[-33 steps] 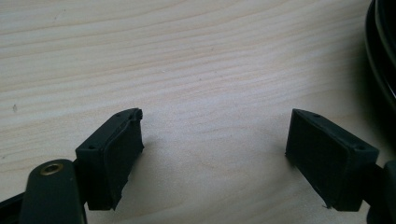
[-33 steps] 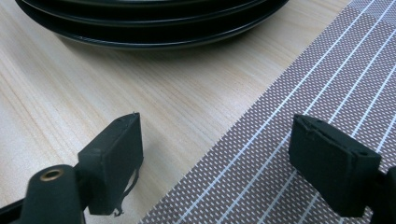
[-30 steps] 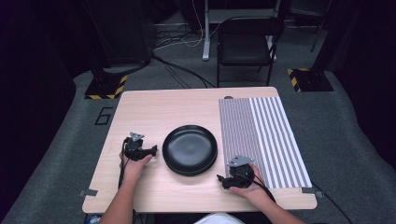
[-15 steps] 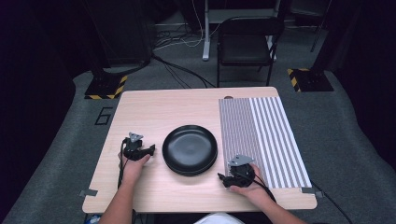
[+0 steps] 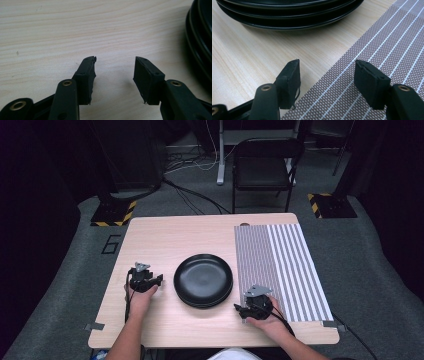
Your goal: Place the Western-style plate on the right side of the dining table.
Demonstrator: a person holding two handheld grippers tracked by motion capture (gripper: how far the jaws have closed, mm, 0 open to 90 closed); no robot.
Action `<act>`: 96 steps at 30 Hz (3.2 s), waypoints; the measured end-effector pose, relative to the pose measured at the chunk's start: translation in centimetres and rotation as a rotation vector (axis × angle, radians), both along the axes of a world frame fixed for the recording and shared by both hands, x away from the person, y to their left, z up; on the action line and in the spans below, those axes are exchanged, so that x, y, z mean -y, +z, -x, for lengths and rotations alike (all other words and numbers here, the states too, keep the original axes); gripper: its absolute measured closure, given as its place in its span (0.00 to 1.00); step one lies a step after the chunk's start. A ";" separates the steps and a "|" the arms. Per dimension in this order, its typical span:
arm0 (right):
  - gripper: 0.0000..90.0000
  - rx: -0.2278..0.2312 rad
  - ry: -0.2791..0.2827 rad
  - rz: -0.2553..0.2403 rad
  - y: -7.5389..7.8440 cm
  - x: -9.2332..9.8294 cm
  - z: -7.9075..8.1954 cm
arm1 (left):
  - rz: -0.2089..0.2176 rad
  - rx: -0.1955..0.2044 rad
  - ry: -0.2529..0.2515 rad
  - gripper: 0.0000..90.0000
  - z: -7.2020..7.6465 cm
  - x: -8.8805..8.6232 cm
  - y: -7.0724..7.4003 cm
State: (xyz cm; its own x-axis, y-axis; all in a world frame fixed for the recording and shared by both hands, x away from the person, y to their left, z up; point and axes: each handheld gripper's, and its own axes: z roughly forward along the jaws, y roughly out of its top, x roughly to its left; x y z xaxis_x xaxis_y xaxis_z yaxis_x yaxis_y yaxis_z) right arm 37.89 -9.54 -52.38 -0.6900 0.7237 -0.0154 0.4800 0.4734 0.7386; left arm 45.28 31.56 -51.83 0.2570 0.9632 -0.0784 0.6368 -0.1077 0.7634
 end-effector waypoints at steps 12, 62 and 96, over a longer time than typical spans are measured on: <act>0.47 0.014 0.008 -0.044 0.6 0.0 -0.3 | 0.036 0.021 -0.023 0.63 1.1 0.3 1.2; 0.68 -0.037 -0.021 -0.123 4.0 0.7 -5.7 | 0.119 0.014 -0.066 0.71 2.3 1.6 3.7; 0.65 -0.031 -0.035 -0.157 4.9 -0.3 -6.5 | 0.130 0.017 -0.069 0.66 2.6 1.9 4.4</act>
